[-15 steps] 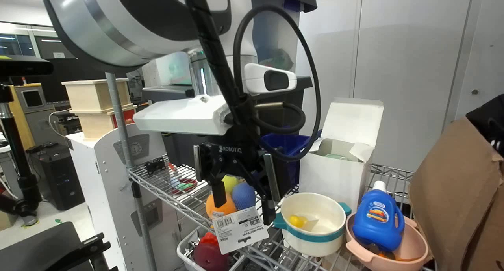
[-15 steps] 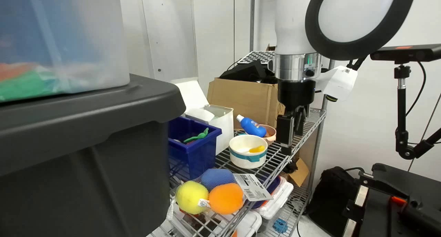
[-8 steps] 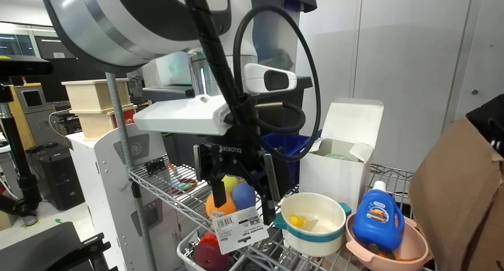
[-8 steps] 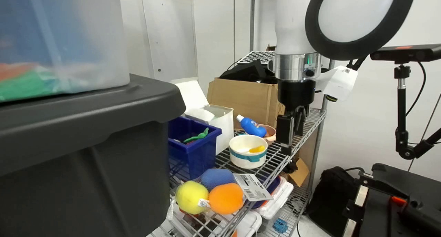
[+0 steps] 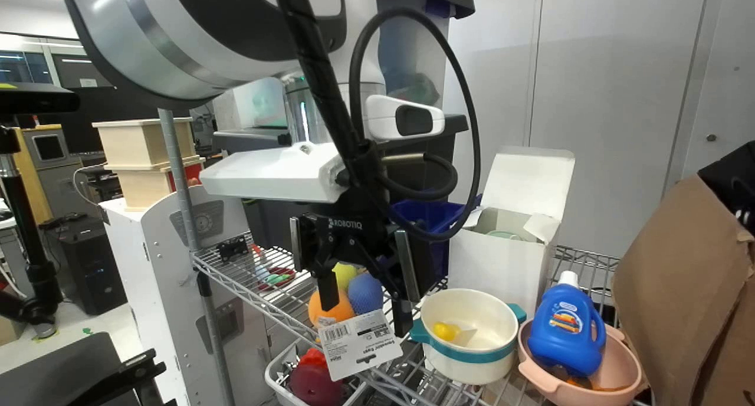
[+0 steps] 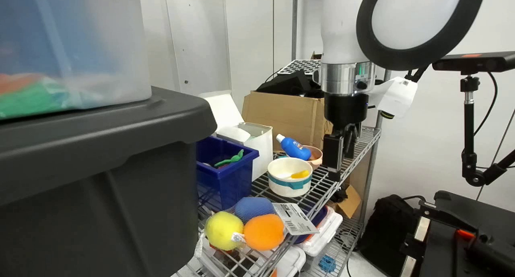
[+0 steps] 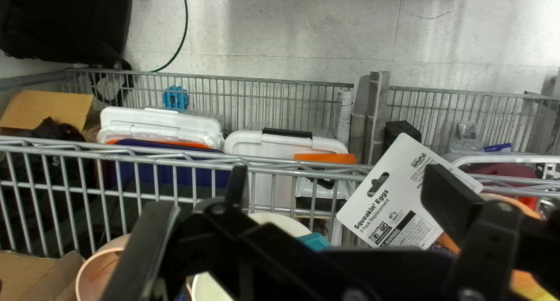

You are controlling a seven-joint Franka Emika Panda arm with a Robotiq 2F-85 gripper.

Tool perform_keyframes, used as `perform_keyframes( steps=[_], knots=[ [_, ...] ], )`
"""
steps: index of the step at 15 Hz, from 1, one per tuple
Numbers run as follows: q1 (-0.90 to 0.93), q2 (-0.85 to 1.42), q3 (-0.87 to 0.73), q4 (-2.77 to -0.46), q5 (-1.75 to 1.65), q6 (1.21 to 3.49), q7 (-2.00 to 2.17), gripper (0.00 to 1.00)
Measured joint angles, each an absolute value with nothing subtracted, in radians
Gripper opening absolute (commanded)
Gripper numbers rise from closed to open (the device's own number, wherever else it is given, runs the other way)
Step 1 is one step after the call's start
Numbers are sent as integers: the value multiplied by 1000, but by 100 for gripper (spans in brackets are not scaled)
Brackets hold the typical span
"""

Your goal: Remove the yellow ball from the white pot and place it inside the blue storage bin

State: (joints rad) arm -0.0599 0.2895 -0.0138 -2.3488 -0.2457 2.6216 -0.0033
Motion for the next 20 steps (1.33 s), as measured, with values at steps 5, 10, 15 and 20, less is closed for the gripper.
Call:
perform_keyframes(
  steps=[5,10,15,20],
  knots=[
    [-60,289,-14,-2349,-246,2622,-3,100],
    [-52,296,-24,-2332,-246,2623,-1,100],
    [-18,363,-53,-2260,-261,2629,20,100],
    [20,437,-69,-2161,-266,2629,42,100]
  ],
)
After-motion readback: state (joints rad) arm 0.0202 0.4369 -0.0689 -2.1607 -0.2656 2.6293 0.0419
